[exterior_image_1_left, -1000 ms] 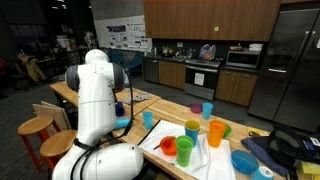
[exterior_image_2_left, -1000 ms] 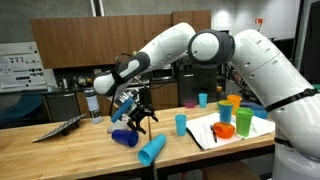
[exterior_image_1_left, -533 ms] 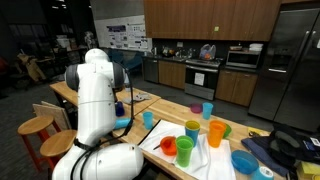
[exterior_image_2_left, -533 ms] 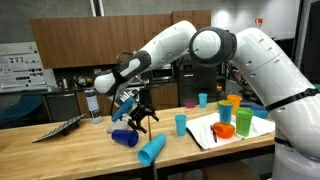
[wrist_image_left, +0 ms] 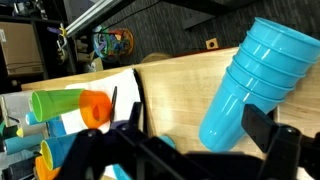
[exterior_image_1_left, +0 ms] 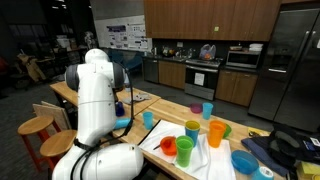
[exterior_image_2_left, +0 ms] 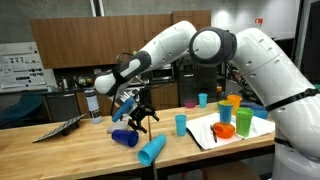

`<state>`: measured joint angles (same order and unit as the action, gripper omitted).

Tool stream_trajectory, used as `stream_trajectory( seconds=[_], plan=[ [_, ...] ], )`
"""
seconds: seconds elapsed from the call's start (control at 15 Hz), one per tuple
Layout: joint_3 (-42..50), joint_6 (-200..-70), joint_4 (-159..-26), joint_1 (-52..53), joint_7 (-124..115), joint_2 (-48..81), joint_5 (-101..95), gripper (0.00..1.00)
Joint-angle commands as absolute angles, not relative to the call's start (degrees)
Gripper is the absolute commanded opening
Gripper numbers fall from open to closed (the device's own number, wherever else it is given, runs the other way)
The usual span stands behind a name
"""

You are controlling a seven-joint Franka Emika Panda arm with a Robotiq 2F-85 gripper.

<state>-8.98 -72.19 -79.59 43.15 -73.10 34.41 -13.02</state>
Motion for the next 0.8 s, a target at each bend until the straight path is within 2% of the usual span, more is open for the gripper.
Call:
stream_trajectory(
  seconds=[0.0, 0.27, 0.53, 0.73],
  plan=[
    [-8.3, -67.3, -79.5, 43.5, -69.7, 33.7, -18.1, 1.0],
    [-8.9, -64.3, -80.4, 43.9, -60.5, 32.7, -28.7, 1.0],
    [-9.9, -67.2, -79.9, 44.5, -51.8, 32.7, -37.0, 1.0],
    [-9.6, -66.2, -78.3, 44.8, -51.6, 34.5, -37.1, 1.0]
  ],
)
